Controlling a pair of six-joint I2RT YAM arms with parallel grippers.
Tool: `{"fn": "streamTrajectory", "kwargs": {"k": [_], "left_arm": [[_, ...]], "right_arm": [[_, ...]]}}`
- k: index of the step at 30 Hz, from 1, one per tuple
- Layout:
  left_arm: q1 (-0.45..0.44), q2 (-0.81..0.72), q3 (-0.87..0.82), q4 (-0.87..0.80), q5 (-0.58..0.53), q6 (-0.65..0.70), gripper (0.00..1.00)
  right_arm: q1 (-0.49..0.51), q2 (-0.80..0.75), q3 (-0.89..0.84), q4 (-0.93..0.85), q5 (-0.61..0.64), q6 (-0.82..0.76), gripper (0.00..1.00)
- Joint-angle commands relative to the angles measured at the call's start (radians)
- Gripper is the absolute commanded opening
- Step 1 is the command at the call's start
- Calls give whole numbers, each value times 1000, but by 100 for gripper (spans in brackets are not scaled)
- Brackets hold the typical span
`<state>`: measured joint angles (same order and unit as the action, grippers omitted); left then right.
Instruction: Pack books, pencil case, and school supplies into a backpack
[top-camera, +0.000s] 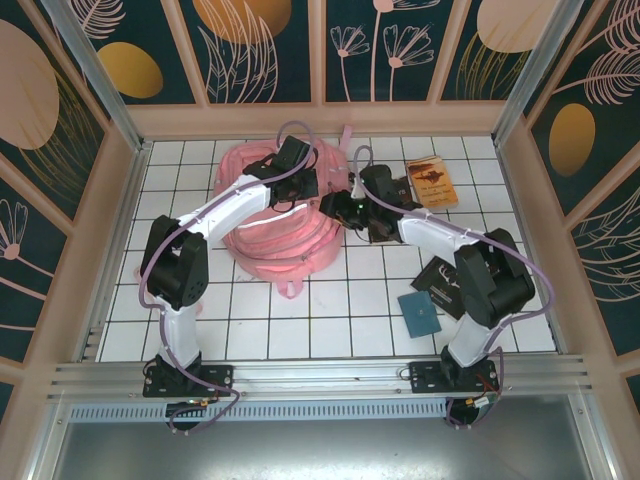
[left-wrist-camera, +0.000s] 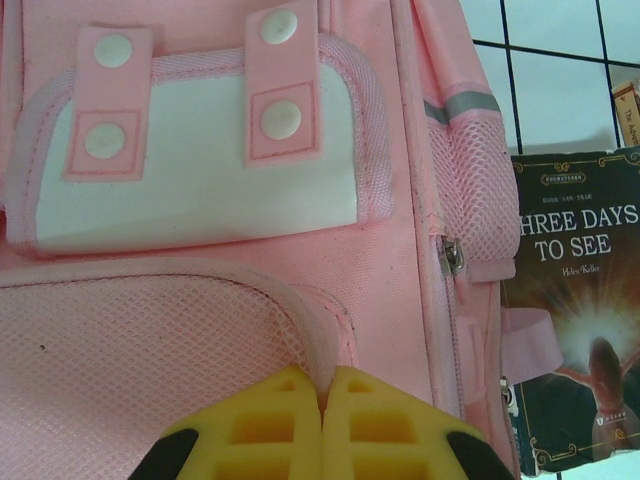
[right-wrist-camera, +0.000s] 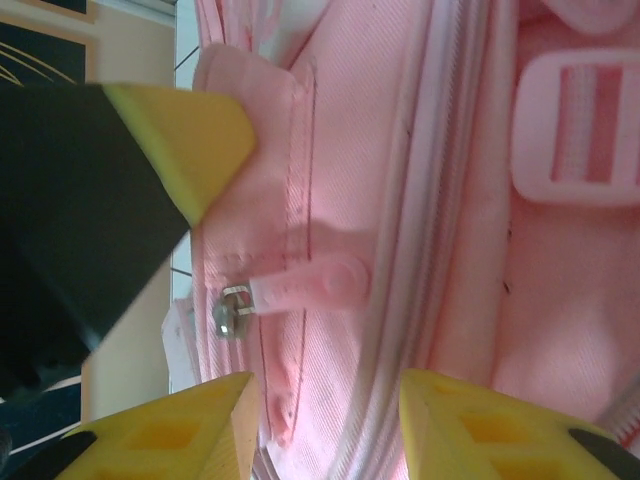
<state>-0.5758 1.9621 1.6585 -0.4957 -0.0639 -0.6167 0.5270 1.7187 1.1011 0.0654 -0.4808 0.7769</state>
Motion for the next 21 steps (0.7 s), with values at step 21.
{"fn": "streamTrajectory", "kwargs": {"k": [21], "left_arm": [[-2,-87,9,67,-4,-8,16]], "right_arm": [[14,87,78,-37,-60,32,20]]}}
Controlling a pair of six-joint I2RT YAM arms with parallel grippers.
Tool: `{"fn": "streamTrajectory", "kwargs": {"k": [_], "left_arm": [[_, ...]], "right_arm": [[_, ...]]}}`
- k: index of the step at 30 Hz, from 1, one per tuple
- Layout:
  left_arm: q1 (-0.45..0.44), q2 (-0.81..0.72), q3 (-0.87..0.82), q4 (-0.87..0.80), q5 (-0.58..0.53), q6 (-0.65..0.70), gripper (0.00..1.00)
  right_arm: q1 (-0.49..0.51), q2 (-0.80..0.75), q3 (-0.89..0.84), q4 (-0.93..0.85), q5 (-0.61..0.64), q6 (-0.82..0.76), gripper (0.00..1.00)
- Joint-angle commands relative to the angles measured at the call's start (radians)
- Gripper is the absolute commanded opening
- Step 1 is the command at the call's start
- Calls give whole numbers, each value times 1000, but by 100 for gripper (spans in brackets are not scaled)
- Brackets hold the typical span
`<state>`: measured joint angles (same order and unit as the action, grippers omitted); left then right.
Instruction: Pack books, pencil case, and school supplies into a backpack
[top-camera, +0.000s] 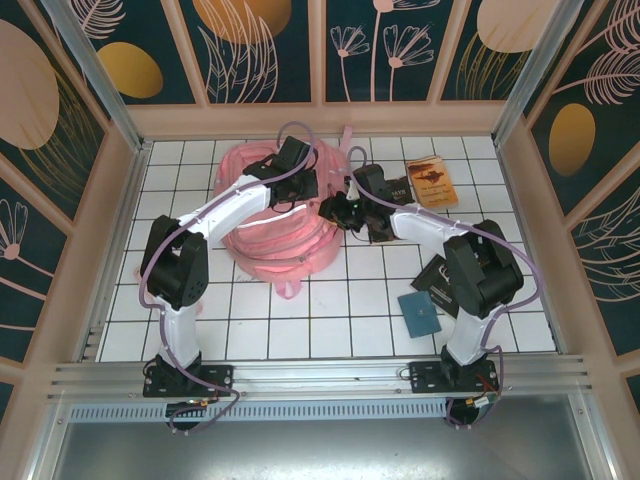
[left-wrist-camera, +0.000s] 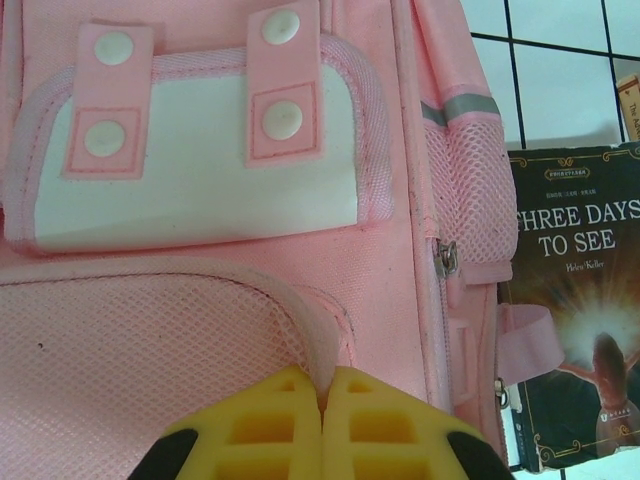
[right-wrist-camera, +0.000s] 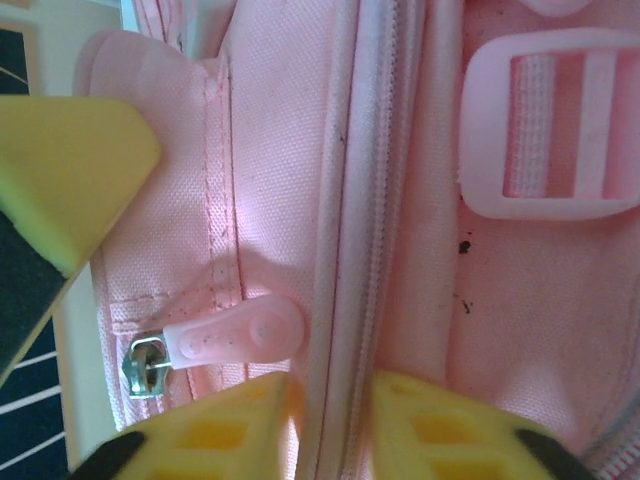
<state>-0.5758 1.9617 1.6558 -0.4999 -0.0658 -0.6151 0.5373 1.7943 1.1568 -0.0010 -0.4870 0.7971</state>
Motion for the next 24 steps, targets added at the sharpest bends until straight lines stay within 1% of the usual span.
{"fn": "streamTrajectory", "kwargs": {"k": [1,3,5,6,8,12,14,18,21,24], "left_arm": [[-1,-99,2,63,-15,-11,22],[-2,-137,-35,38,-52,-25,38],[-2,-192,-95,12,-90,-41,51],[-2,-226,-137,1,-107,-50,55],[-2,-315,-228,-10,-117,-69,59],[-13,-472,-416,-8,-62,-131,60],[-43,-525,-482,-13,-51,-171,59],[-111,-583,-589,0,-12,-270,53],[-160,-607,-655,40,17,-347,48],[-191,-618,-706,91,27,-405,43]], "right_arm": [[2,5,21,52,-61,15,18],[-7,-16,4,132,-89,38,15],[-11,-33,-2,197,-115,57,14],[-14,-39,-3,224,-127,69,14],[-17,-46,-3,262,-135,90,14],[-20,-34,12,319,-146,133,13],[-20,-22,21,338,-148,147,13],[-20,2,40,347,-147,160,13],[-20,9,44,346,-140,162,12],[-20,8,44,340,-140,157,12]]}}
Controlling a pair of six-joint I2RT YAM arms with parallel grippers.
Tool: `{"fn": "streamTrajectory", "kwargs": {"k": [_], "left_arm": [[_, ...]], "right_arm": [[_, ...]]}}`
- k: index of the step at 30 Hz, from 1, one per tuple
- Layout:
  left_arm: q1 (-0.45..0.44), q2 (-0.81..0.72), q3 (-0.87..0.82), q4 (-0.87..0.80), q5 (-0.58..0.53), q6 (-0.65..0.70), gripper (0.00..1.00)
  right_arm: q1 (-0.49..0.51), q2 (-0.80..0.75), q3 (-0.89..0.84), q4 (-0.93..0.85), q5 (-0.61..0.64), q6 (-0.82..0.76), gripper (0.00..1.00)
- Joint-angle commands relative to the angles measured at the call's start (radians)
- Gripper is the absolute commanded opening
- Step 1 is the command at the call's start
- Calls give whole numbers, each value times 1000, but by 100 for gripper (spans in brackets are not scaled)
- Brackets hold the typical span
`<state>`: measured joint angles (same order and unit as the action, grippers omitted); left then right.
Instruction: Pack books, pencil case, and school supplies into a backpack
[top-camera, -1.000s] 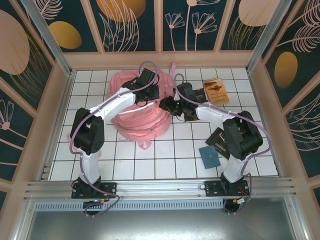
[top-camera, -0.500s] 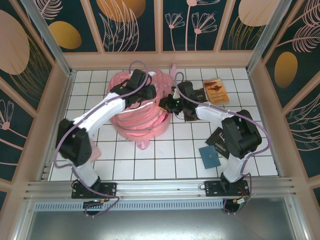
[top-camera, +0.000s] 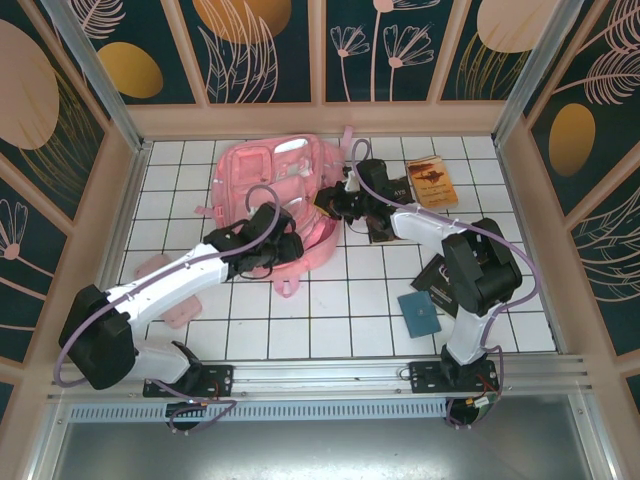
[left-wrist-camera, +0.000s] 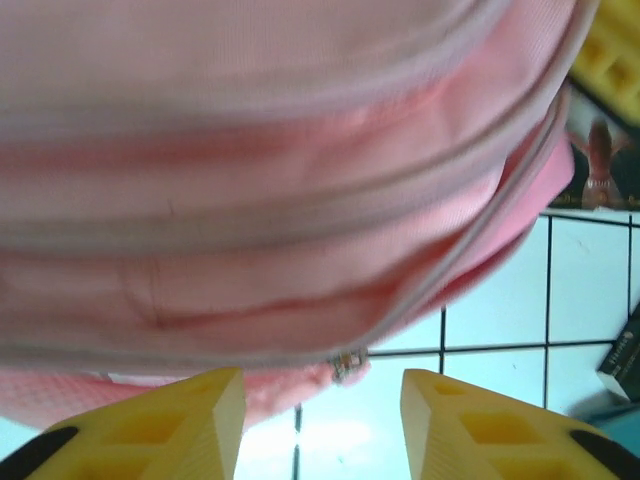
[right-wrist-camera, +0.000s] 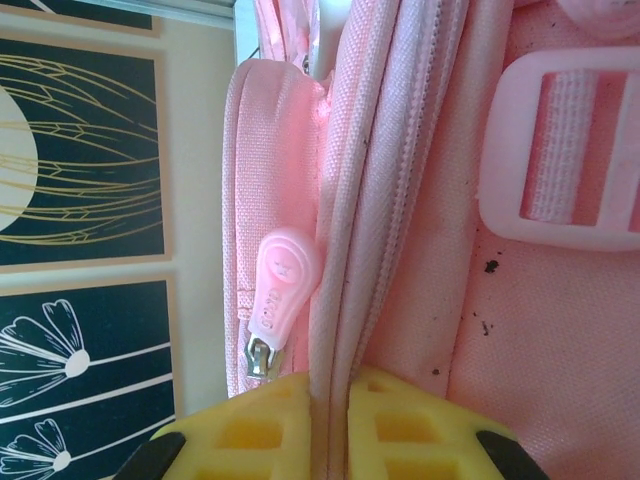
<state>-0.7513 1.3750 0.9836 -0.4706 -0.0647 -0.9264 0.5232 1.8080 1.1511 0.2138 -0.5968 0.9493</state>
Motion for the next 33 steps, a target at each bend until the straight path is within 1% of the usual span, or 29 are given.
{"fn": "streamTrajectory", "kwargs": {"k": [1,4,9,11,16,18,20,24,28,33], "left_arm": [[-24,-32,-45,78,28,-107,42],[-37,-17,-77,138,38,-138,39],[-40,23,-113,208,16,-176,29],[-39,35,-121,239,10,-175,28],[-39,79,-138,293,36,-166,30],[-39,85,-139,302,27,-154,29],[-39,91,-130,302,14,-146,26],[-39,90,-118,278,-12,-141,12],[-40,76,-108,218,-43,-131,0],[-39,38,-91,124,-70,-114,0]], "right_arm": [[-6,-8,48,120,-29,2,12],[-6,-16,44,108,-21,-7,12],[-6,-31,36,104,-20,-11,12],[-8,-35,31,101,-20,-11,12],[-8,-42,21,101,-21,-12,11],[-7,-46,18,101,-20,-13,11],[-8,-47,16,98,-20,-14,11],[-7,-50,13,83,1,-28,11],[-13,-55,26,22,70,-71,9],[-20,-59,46,-87,212,-151,7]]}}
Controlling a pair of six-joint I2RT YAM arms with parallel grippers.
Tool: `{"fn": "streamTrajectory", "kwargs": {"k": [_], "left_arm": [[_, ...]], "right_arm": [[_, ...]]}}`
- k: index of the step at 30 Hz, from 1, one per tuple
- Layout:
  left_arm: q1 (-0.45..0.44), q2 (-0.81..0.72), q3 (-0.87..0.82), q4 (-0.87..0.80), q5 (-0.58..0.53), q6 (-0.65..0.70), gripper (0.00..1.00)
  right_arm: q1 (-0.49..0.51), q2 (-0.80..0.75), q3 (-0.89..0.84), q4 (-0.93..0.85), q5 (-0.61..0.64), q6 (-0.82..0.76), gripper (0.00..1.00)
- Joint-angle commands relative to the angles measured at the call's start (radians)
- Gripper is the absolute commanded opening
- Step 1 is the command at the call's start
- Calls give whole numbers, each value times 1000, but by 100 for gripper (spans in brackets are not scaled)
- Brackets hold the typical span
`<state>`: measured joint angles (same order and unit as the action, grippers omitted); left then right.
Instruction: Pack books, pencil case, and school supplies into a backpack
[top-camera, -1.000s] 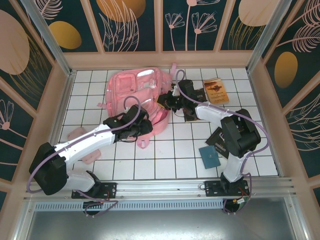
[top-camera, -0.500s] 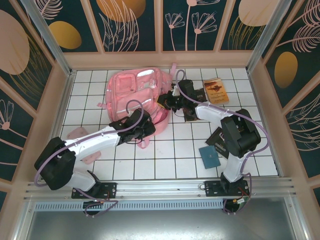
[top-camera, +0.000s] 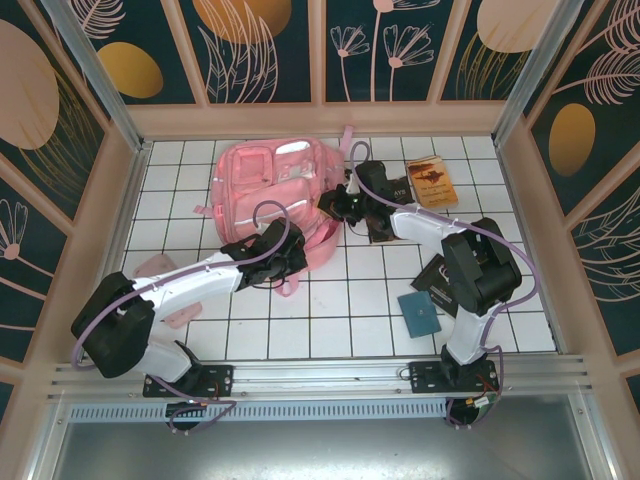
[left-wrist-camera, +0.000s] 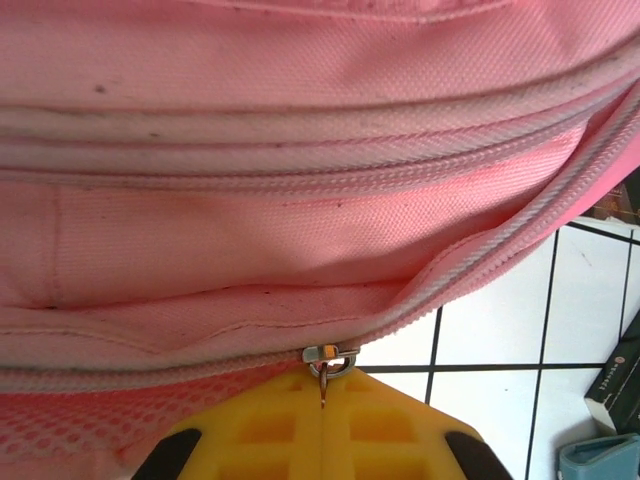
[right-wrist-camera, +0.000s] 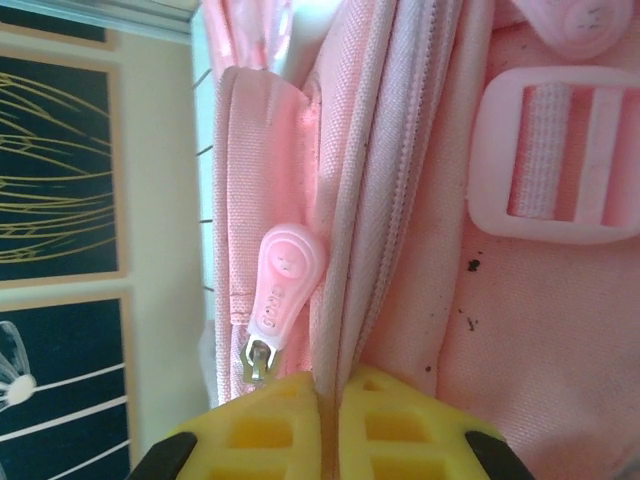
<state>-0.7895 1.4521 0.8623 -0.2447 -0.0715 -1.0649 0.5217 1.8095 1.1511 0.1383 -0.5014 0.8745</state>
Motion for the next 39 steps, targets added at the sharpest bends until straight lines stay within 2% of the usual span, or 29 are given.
{"fn": "streamTrajectory", "kwargs": {"k": [1,4,7,13,22,23,25,28,31,34,39], "left_arm": [[0,-49,32,-131,-75,28,0],[1,-69,45,-233,-121,40,0],[12,-76,48,-310,-164,53,0],[59,-83,47,-341,-184,82,0],[186,-102,6,-367,-233,145,0],[189,-102,7,-359,-227,155,0],[189,-117,2,-289,-135,206,0],[184,-140,-44,-131,50,268,21],[160,-127,-66,-63,101,302,34],[128,-79,-56,-48,105,338,39],[111,-2,-43,-41,73,381,39]], "right_arm": [[-22,-62,48,-30,150,-90,7],[-43,-56,39,-57,217,-124,6],[-72,-48,24,-46,228,-149,5],[-99,-35,36,-20,175,-170,5],[-106,-38,34,-34,150,-204,5],[-106,-38,32,-31,141,-206,6],[-107,-36,32,-31,116,-207,7],[-105,-36,33,-32,95,-210,7],[-106,-36,36,-34,92,-209,7],[-106,-32,38,-35,89,-207,7],[-106,-26,42,-42,87,-206,7]]}}
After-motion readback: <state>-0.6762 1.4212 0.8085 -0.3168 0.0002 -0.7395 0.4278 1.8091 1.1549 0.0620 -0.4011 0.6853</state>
